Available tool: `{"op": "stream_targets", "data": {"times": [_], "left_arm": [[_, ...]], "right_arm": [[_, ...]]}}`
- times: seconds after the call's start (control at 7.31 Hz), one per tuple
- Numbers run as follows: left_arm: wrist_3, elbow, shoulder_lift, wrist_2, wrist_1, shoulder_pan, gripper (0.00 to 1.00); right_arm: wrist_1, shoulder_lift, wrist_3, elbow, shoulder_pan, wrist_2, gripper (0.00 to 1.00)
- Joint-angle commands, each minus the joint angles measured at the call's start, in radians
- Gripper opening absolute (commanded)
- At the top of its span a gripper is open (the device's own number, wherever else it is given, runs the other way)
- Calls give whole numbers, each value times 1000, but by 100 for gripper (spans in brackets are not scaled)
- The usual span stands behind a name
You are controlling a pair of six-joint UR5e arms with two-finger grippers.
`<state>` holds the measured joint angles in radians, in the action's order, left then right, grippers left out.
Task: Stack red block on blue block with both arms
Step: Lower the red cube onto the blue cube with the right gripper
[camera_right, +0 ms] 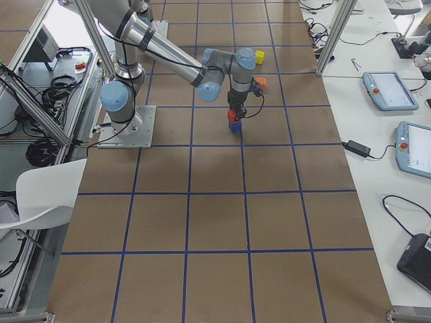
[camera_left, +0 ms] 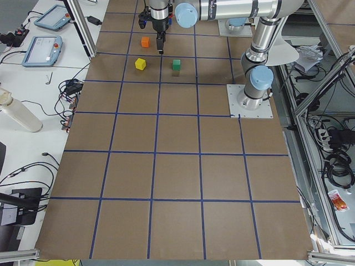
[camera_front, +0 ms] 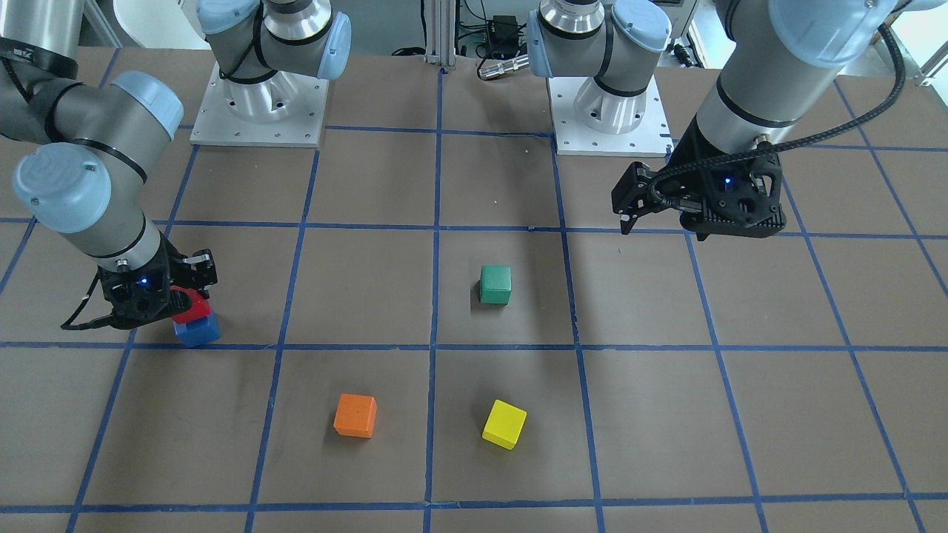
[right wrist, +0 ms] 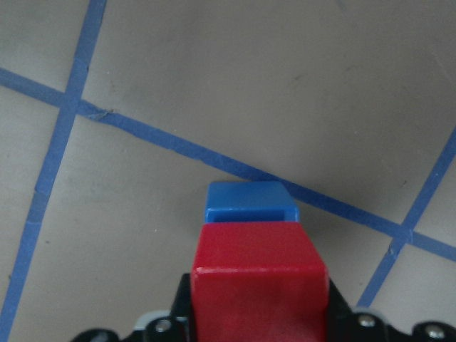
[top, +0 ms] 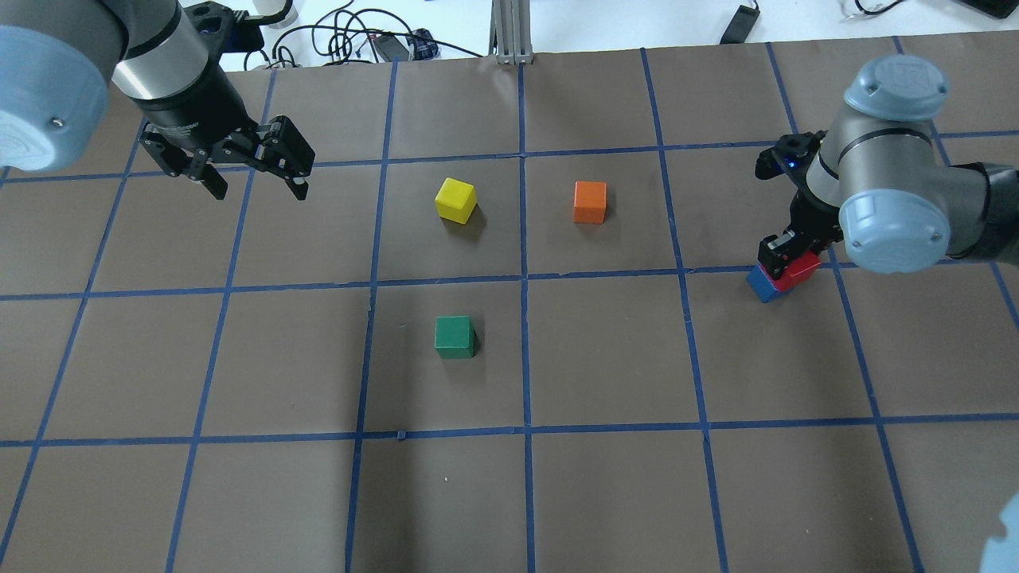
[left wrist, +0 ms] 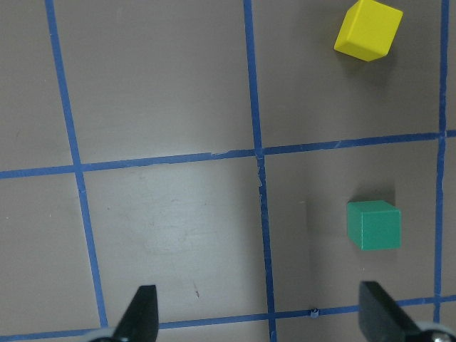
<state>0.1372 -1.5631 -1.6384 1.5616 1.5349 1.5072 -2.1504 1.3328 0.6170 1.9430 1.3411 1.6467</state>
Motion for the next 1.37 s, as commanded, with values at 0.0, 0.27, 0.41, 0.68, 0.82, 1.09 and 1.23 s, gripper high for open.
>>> {"op": "stream_targets", "data": {"times": [0.0,0.27,0.41,0.68,0.82,1.09,1.23], "left_arm": [[1,0,0,0,1,1,100],[-1,0,0,0,-1,1,100],[-1,0,-1,0,-1,1,100],[-1,1,-1,0,-1,1,100],[-1,1,0,0,-1,1,100],[-1,1,0,2,-1,1,100],[-1,1,-1,2,-1,1,100]], "right_arm": [[-60,-17,-9,5,-2,2,1],[-54,-15,-13,7,-3,-1,5],[-51,-11,-13,7,-3,-1,5],[-39,-9,-16,8,-2,-4,5],[-39,-9,-14,8,-2,-7,5],[-23,-7,-14,8,-2,-8,5],[-23,-7,-14,8,-2,-8,6]]}}
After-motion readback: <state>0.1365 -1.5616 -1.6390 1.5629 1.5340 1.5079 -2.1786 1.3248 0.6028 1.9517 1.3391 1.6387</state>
